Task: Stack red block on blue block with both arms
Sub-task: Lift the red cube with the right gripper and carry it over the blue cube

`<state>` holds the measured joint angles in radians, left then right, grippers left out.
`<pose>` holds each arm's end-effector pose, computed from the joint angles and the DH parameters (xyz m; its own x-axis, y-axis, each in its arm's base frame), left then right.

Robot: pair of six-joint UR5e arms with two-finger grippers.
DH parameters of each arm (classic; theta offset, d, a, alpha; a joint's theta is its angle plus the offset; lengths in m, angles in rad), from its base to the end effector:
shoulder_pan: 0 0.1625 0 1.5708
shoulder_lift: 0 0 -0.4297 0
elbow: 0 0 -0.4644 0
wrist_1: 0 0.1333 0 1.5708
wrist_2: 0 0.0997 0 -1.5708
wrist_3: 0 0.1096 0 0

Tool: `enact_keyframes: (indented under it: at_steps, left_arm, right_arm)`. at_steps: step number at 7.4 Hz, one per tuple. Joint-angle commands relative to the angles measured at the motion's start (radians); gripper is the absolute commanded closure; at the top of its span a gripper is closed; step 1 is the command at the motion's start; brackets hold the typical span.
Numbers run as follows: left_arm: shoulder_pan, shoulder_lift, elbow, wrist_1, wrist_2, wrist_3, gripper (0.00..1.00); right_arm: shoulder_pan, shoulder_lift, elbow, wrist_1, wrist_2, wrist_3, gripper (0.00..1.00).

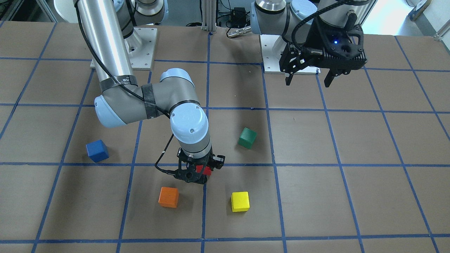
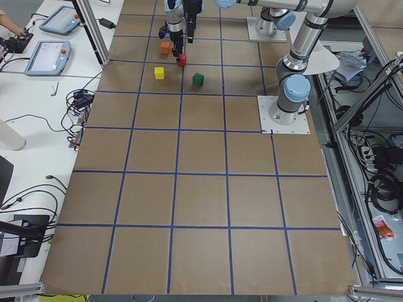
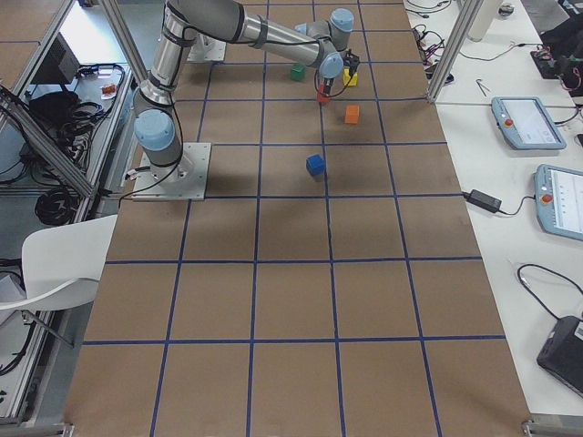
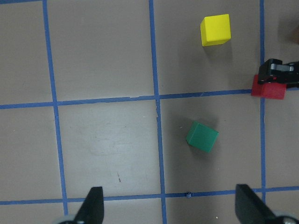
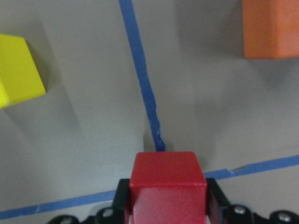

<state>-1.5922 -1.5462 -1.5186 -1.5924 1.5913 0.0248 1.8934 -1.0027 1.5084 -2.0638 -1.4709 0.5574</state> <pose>-0.1430 -0.5551 0.5238 -0.9987 0.0450 -0.0218 0.0461 0.9974 -0.0546 0.3701 -0.6521 0.1894 -0.9689 0.2350 -0.0779 0.2304 0.9710 0.0635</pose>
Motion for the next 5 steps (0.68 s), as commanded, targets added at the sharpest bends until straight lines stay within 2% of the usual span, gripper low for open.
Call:
enact_keyframes:
  at_steps: [1, 3, 5]
  left_arm:
    - [0.000, 0.000, -0.002, 0.000, 0.001, 0.000, 0.00]
    - [0.000, 0.000, 0.000, 0.000, -0.001, 0.000, 0.00]
    - [0.000, 0.000, 0.000, 0.000, -0.002, 0.000, 0.00]
  right_arm:
    - [-0.058, -0.059, -0.080, 0.165, -0.012, -0.060, 1.00]
    - [-0.192, -0.135, -0.145, 0.386, -0.034, -0.289, 1.00]
    - [-0.313, -0.206, -0.117, 0.455, -0.037, -0.515, 1.00]
